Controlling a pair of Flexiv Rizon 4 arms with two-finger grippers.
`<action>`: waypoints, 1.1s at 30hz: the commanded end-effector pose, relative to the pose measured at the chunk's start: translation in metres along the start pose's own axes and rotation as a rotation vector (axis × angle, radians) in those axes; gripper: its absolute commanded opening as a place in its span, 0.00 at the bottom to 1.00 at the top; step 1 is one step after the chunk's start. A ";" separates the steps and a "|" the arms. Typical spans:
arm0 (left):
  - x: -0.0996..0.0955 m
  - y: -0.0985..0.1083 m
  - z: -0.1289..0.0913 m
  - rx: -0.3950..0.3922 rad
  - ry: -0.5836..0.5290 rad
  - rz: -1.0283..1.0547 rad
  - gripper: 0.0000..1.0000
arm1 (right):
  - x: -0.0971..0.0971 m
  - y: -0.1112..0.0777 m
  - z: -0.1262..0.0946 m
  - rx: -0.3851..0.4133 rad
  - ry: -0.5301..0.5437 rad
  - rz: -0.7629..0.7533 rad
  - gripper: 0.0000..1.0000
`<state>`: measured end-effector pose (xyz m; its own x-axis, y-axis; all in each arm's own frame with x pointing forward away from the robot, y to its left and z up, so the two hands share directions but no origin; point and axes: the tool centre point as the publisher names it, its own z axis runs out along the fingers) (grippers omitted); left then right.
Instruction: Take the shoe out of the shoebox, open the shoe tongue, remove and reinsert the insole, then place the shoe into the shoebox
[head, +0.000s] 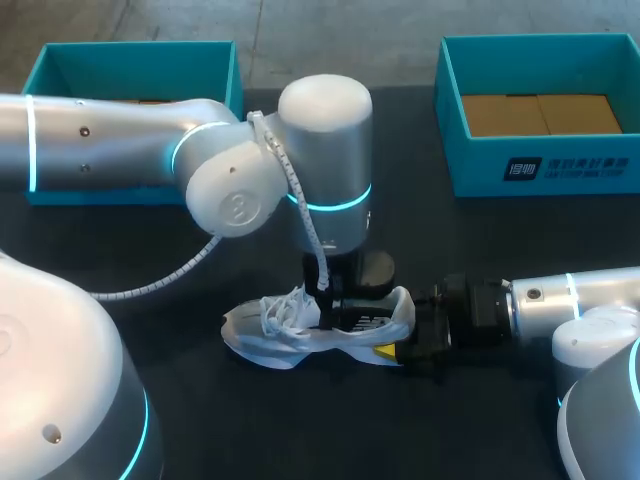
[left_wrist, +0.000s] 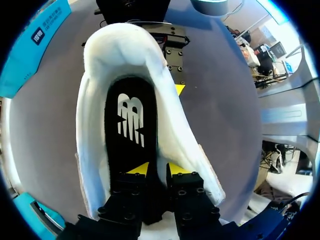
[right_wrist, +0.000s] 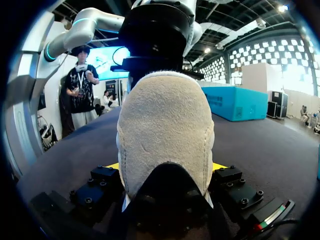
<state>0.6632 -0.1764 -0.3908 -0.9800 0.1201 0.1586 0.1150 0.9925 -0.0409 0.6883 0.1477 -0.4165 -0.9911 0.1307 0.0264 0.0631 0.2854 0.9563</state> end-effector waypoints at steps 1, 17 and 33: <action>0.002 0.000 0.008 -0.002 -0.024 0.000 0.22 | 0.000 -0.001 -0.001 0.003 -0.001 0.002 0.00; -0.032 -0.007 0.011 0.003 -0.184 0.001 0.23 | 0.000 -0.001 -0.001 0.003 -0.001 0.002 0.00; -0.053 -0.010 0.002 0.022 -0.265 -0.010 0.00 | 0.000 -0.001 -0.001 0.003 -0.001 0.002 0.00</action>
<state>0.7098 -0.1946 -0.4028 -0.9893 0.0959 -0.1100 0.1027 0.9930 -0.0583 0.6887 0.1474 -0.4166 -0.9909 0.1317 0.0271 0.0640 0.2851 0.9564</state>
